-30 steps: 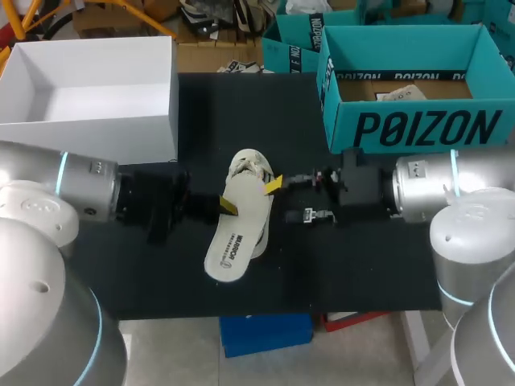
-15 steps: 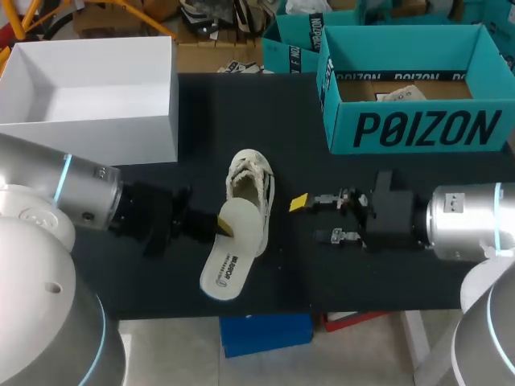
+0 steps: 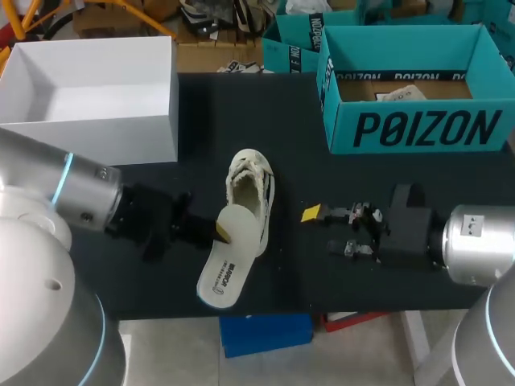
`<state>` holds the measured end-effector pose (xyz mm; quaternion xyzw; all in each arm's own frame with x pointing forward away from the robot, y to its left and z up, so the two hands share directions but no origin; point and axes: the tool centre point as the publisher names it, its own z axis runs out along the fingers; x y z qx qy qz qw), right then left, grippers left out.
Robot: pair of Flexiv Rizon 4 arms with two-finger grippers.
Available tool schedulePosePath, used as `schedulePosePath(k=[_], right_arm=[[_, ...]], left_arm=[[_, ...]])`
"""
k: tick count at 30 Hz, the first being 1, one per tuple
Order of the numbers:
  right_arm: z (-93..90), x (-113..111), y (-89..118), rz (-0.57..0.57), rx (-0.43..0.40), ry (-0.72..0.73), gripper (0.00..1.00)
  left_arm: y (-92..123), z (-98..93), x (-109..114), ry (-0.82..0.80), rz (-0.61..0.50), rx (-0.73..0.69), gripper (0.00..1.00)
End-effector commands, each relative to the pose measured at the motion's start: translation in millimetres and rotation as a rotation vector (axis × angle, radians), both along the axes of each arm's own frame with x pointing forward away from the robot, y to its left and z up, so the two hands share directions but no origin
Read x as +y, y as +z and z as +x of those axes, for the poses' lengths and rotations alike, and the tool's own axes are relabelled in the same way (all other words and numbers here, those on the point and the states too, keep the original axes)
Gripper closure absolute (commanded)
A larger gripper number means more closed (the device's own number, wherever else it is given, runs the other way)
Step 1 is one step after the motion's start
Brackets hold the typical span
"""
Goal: Take the shoe out of the shoebox, open the shoe tongue, remove and reinsert the insole, then place the shoe into the shoebox
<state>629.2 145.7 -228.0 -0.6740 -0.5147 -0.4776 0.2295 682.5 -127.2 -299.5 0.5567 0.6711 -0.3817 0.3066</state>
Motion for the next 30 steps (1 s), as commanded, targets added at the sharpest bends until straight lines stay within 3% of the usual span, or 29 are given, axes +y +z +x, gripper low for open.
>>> schedulePosePath(k=[1,17,30], right_arm=[[-1.1,-4,1,0.002,0.002,0.006,0.0],[-1.1,-4,1,0.002,0.002,0.006,0.0],[-1.1,-4,1,0.002,0.002,0.006,0.0]], left_arm=[[0,6.1,-4,-0.029,0.056,0.029,1.0],[-20,35.5,-19,-0.08,0.171,0.074,1.0],[-40,47.0,-14,-0.058,0.215,0.102,1.0]])
